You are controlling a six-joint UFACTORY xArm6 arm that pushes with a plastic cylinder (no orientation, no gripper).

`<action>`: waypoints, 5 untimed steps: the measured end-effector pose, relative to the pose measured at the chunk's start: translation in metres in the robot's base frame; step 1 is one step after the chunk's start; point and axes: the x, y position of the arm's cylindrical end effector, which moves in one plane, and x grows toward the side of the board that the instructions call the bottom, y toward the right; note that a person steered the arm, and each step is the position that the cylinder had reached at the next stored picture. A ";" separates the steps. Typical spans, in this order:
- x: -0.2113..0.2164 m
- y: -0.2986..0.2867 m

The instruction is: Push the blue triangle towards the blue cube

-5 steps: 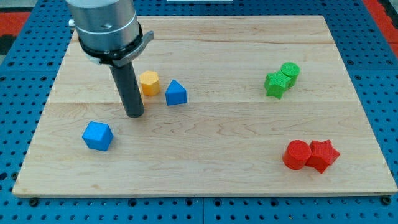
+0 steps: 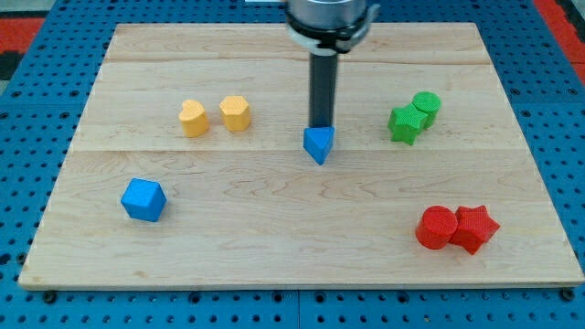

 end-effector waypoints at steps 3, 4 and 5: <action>0.074 0.001; 0.103 -0.024; 0.116 -0.097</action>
